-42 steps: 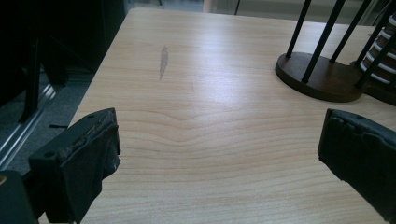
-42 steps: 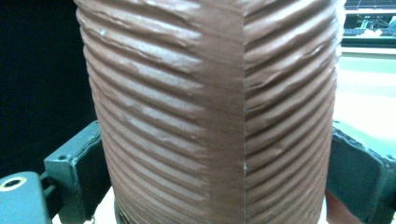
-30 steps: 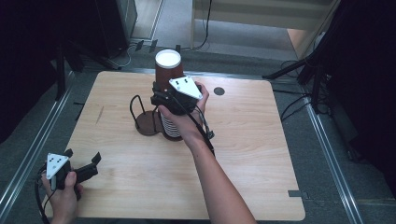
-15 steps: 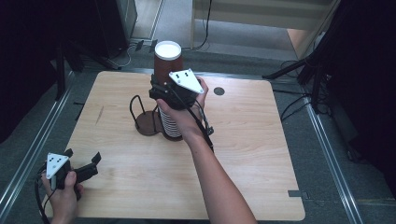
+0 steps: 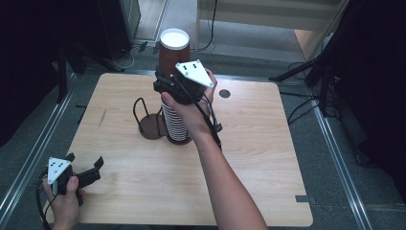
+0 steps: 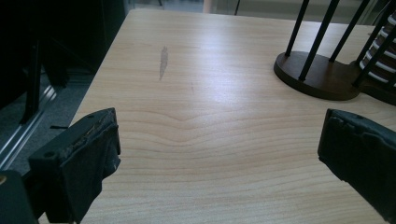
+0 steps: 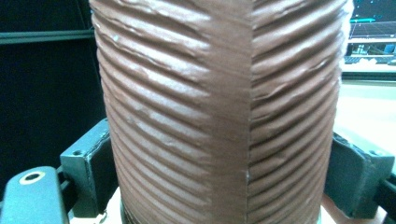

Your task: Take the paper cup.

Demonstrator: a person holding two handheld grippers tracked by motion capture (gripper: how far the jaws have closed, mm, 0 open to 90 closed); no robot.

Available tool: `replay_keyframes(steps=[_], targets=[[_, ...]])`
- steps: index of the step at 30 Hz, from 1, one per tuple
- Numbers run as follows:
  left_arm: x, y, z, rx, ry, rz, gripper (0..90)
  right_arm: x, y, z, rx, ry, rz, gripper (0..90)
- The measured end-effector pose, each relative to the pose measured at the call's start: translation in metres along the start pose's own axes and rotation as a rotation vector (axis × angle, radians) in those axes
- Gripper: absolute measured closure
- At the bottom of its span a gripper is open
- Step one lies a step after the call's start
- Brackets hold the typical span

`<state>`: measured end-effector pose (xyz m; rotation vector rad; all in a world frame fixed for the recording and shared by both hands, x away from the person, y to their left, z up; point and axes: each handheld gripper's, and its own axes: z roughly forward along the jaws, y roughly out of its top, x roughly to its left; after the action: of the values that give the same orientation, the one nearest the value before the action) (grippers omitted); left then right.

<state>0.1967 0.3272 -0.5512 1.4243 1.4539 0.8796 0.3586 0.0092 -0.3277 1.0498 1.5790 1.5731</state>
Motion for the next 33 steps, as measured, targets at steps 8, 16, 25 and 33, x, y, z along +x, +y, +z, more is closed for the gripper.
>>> replay_keyframes(steps=[8,16,25,33], targets=[[0.0,0.0,0.0,-0.001,0.004,0.002,0.0,-0.003,0.013,-0.007,-0.031,0.003,0.007,12.4],[-0.001,0.0,0.0,0.002,0.007,0.004,0.0,-0.014,0.026,-0.014,-0.05,0.002,0.053,12.5],[-0.001,0.0,0.0,0.002,0.018,0.007,0.0,-0.036,0.03,-0.026,-0.062,-0.036,0.05,12.5],[-0.001,0.0,0.0,0.004,0.022,0.007,0.0,-0.055,0.028,-0.041,-0.065,-0.064,0.046,12.5]])
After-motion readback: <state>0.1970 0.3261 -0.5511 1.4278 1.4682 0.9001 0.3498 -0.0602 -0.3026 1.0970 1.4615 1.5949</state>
